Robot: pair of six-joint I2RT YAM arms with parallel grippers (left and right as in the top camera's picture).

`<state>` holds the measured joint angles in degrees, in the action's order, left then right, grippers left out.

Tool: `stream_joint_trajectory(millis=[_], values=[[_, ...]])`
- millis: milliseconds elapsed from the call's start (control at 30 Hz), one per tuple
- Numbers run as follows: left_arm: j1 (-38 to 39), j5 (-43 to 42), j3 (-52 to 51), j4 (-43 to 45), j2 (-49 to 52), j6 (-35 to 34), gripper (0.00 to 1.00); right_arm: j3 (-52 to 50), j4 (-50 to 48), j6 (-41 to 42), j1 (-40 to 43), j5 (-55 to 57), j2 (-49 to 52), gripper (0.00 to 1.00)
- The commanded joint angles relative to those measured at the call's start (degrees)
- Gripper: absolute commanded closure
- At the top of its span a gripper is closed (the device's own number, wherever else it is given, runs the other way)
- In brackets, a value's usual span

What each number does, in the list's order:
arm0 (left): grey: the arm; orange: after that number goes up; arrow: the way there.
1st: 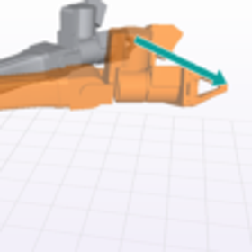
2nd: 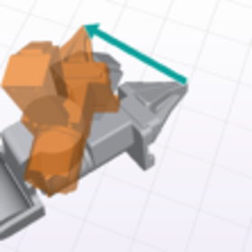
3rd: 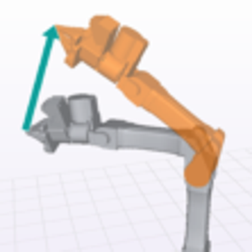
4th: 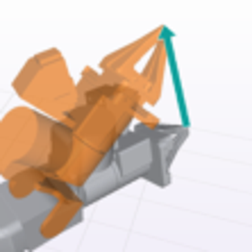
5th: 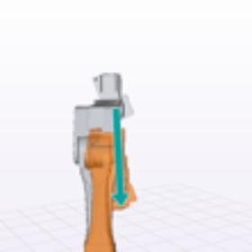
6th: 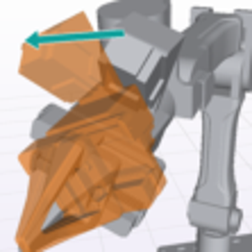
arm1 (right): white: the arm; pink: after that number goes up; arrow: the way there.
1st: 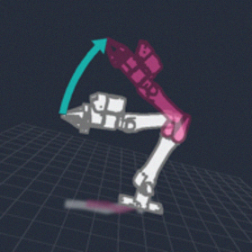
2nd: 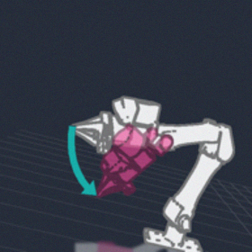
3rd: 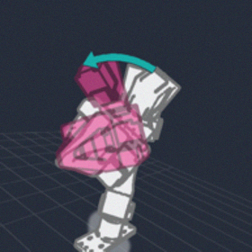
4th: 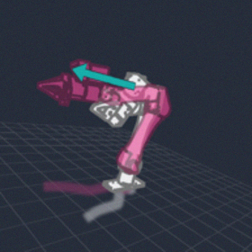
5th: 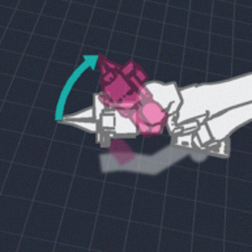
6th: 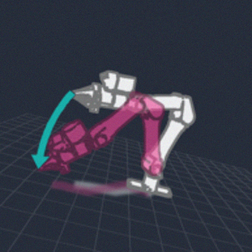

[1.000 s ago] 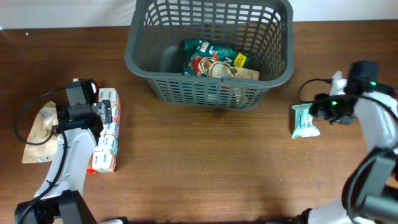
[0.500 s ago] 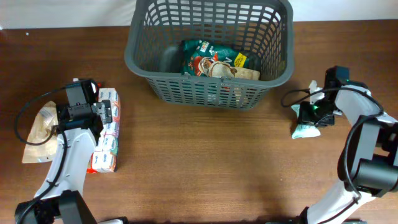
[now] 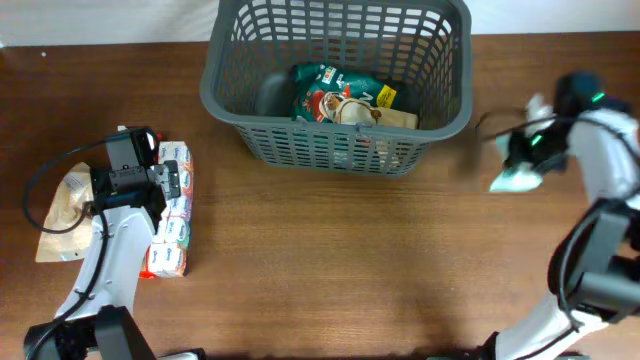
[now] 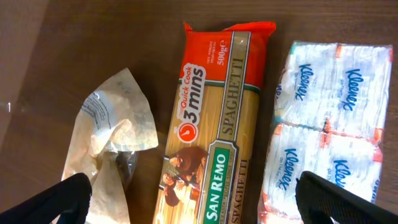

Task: Pack container
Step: 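Place the mint-green bar into the basket and open right gripper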

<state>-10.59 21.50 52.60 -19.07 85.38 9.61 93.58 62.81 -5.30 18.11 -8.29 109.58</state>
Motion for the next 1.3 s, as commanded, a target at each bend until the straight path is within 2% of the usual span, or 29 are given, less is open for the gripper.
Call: stream_joint_trajectory(millis=[0,133,233,300,467,500,633,767,1000,1200,1267], values=[[-0.22,0.39,0.37,-0.02,-0.74,0.72,0.01,15.32,3.41,1.29,-0.15,-1.18,-8.55,0.96],[-0.22,0.39,0.37,-0.02,-0.74,0.72,0.01,28.83,6.16,0.46,-4.57,-4.04,-11.91,0.97],[-0.22,0.39,0.37,-0.02,-0.74,0.72,0.01,33.59,5.99,-3.96,-10.47,-6.58,-13.42,0.97],[-0.22,0.39,0.37,-0.02,-0.74,0.7,0.01,34.99,5.64,-7.52,-15.37,-6.71,-13.77,0.97],[-0.22,0.39,0.37,-0.02,-0.74,0.72,0.01,35.04,4.81,-23.93,-30.03,-5.79,-11.08,0.96],[-0.22,0.39,0.37,-0.02,-0.74,0.72,0.01,34.95,4.0,-25.0,-31.58,-4.98,-10.21,0.97],[-0.22,0.39,0.37,-0.02,-0.74,0.72,0.01,34.88,-2.32,-25.18,-35.82,2.89,-3.52,0.96],[-0.22,0.39,0.37,-0.02,-0.74,0.72,0.01,34.88,-6.34,-24.83,-35.71,3.43,4.15,0.97],[-0.22,0.39,0.37,-0.02,-0.74,0.72,0.01,34.88,-6.45,-19.12,-35.3,3.43,16.06,0.96],[-0.22,0.39,0.37,-0.02,-0.74,0.72,0.01,34.88,-6.08,-12.35,-35.3,3.41,20.74,0.96],[-0.22,0.39,0.37,-0.02,-0.74,0.72,0.01,34.88,-6.12,-11.69,-35.32,3.41,20.79,0.64]])
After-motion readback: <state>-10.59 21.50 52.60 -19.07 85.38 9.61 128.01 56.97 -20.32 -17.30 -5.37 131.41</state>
